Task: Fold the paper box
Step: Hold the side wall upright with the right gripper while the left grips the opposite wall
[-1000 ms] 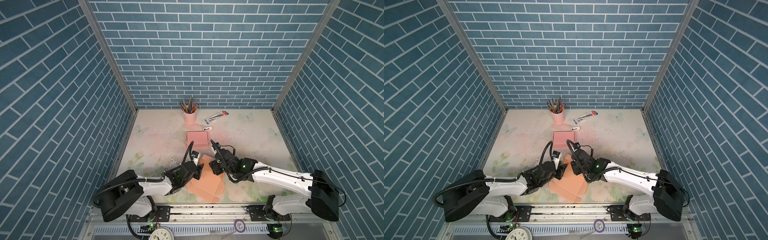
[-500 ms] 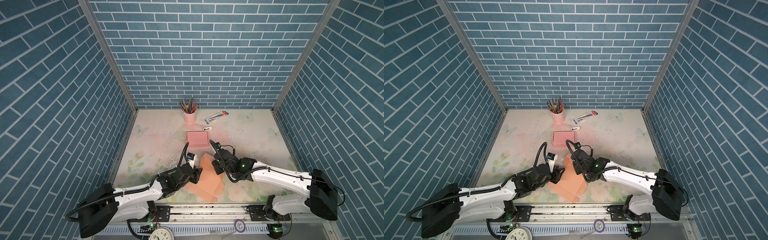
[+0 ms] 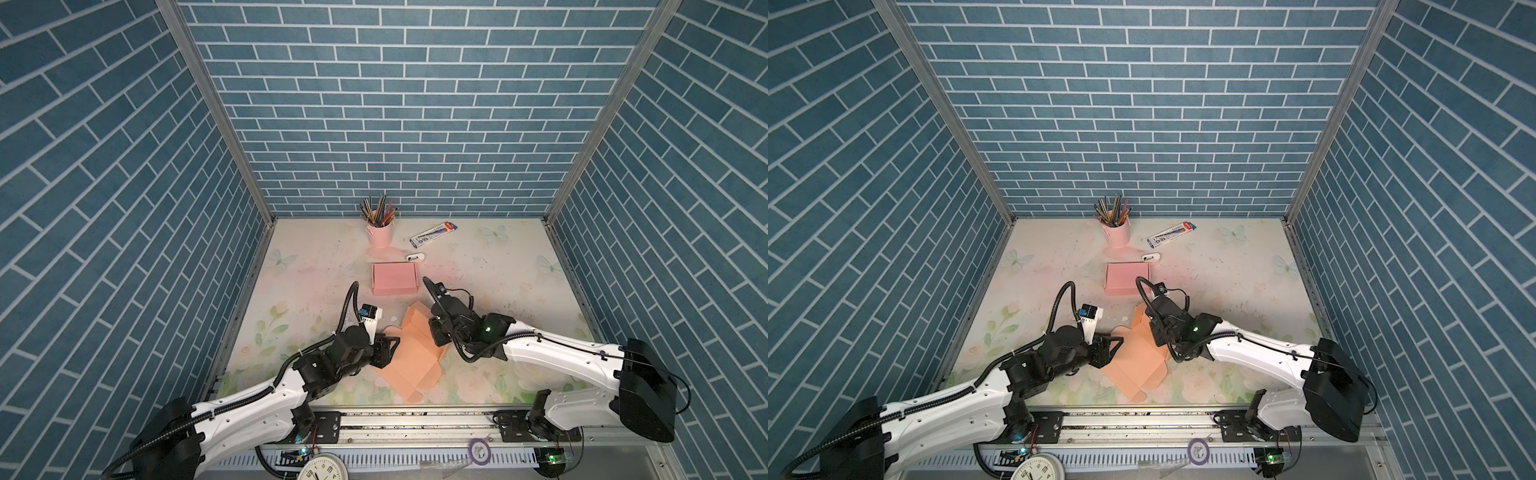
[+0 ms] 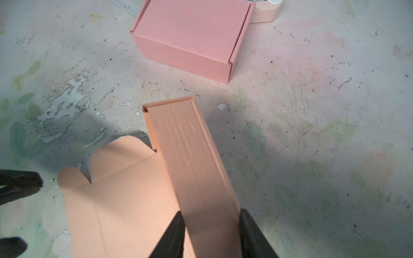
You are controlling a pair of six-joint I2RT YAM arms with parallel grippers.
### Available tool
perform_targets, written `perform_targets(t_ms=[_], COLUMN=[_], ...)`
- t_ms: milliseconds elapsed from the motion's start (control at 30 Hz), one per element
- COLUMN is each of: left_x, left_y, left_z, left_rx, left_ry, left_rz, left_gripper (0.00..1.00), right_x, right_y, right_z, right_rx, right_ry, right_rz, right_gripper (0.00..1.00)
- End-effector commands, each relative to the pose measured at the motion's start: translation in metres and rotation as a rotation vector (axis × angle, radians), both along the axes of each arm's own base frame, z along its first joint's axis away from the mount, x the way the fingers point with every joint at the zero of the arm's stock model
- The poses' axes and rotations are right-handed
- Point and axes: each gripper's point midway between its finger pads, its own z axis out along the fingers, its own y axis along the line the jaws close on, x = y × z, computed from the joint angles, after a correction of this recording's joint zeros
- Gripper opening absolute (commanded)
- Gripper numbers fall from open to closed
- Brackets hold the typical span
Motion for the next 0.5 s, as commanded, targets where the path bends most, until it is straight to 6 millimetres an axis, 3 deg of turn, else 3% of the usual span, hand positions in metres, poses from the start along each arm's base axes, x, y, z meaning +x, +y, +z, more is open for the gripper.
perform_targets(t_ms=[0, 267, 467], left_x=[-0.006, 0.002, 0.012], left_y=[0.006, 0.026, 0.036], left_z=[-0.009, -0.010, 0.001], left_rx=[-0.021, -0.006, -0.024], left_ry=[0.064, 0.067, 0.083], left_rz=[-0.006, 0.045, 0.079], left_gripper=[0.53, 0.56, 0.63], right_x=[0.000, 0.003, 0.004], right_y=[-0.014, -0.023, -0.032], right_z=[-0.004, -0.010, -0.012], right_rx=[-0.015, -0.021, -0.016], right_ry=[0.009, 0.019, 0.024], right_rz=[-0.044, -0.075, -0.096], right_gripper=[0.40, 0.33, 0.30])
